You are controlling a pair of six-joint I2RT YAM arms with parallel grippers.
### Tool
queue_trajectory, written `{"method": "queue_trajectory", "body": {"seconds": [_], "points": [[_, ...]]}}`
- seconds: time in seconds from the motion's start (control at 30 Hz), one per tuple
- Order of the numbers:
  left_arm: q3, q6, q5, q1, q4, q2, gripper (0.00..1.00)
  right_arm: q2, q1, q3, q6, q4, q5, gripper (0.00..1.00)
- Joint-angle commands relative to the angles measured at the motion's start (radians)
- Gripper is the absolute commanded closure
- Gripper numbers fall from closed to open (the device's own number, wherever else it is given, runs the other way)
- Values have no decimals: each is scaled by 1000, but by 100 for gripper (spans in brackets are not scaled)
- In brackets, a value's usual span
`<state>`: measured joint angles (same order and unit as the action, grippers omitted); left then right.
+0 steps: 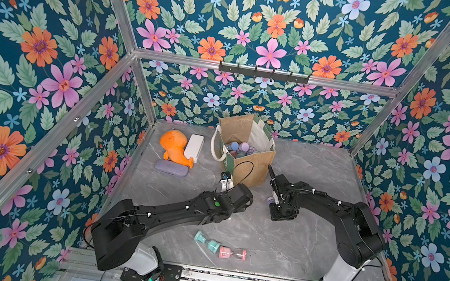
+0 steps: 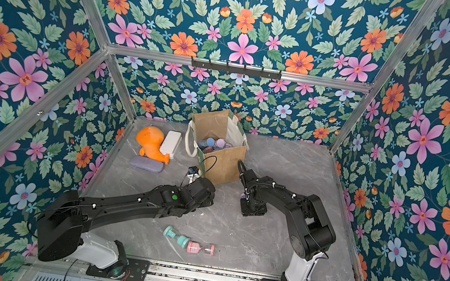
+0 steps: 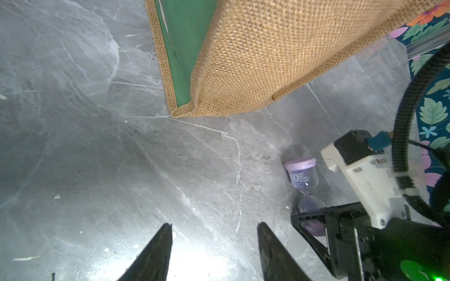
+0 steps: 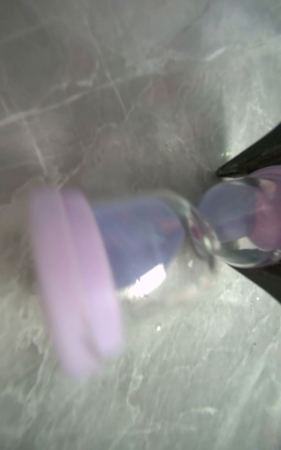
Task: Put the hourglass into the canvas bag
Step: Pick up the hourglass from the center of the board.
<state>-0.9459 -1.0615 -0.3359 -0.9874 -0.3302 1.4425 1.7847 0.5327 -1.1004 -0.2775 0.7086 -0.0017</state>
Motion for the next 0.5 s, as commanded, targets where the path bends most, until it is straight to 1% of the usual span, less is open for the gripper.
{"method": "queue_trajectory", "body": {"seconds": [0.0,0.03,0.1,0.17,0.3,0.47], "points": [[5,-6,8,4,11,-14,42,-22,1,8,8,10,-22,56],[11,-10,9,6,17,-21,42,-29,1,10,6,9,-26,59],[22,-17,18,10,31,-37,41,-45,1,15,3,4,-34,60],[30,-21,23,13,38,-52,42,-62,0,19,1,2,-50,63],[37,-29,42,18,56,-81,40,-117,1,31,-14,-7,-85,64],[45,-41,54,21,74,-106,38,-225,8,26,-29,3,-130,65]]}}
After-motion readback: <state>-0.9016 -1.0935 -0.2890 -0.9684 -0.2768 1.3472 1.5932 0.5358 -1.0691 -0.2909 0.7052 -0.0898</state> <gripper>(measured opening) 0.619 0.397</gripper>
